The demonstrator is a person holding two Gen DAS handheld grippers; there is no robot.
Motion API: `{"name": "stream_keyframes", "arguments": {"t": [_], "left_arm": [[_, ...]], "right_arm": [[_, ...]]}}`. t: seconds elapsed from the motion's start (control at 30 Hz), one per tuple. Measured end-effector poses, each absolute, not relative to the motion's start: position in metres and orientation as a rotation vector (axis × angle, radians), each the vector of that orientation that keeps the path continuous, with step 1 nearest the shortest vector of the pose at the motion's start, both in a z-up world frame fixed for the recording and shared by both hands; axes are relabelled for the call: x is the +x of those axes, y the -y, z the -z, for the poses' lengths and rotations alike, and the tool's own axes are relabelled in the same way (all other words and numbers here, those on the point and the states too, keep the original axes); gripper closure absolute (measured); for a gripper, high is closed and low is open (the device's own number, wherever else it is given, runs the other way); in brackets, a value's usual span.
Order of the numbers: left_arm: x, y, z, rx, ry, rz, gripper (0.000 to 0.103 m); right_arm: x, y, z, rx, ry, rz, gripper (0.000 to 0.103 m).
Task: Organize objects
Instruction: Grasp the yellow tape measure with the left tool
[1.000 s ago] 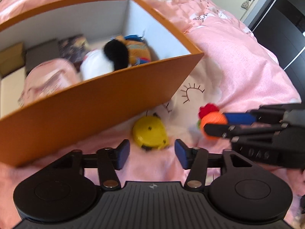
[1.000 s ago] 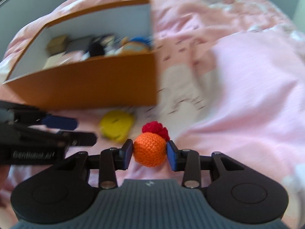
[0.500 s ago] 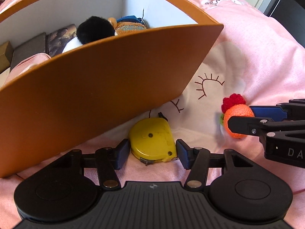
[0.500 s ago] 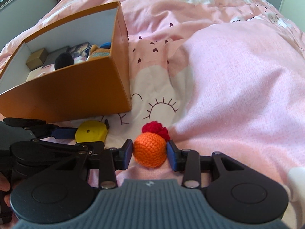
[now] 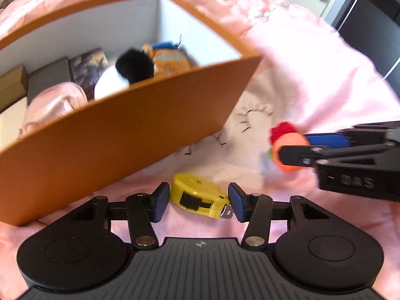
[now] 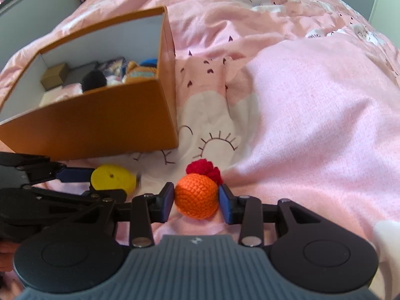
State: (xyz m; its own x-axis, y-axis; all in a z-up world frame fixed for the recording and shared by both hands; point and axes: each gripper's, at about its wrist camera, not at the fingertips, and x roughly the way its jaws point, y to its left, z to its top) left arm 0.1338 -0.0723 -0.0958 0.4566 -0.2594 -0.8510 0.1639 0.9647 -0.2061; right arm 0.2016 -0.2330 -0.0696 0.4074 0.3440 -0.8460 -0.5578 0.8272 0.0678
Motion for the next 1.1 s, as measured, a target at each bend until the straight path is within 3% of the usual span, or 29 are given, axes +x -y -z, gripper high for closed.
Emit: {"name": "stream_keyframes", "arguments": {"t": [0.7,1.1], "left_arm": [[0.118,0.02,-0.035,-0.232,-0.759,0.228,0.045],[0.205,-0.027,-0.005,-0.276,-0.824,0.149,0.045]], "right_arm": [[0.195,0.207,-0.047,-0.251,-0.738,-0.805,0.063],[0.254,0.119,-0.028,-0.539,-0.671,-0.919,0.063]]}}
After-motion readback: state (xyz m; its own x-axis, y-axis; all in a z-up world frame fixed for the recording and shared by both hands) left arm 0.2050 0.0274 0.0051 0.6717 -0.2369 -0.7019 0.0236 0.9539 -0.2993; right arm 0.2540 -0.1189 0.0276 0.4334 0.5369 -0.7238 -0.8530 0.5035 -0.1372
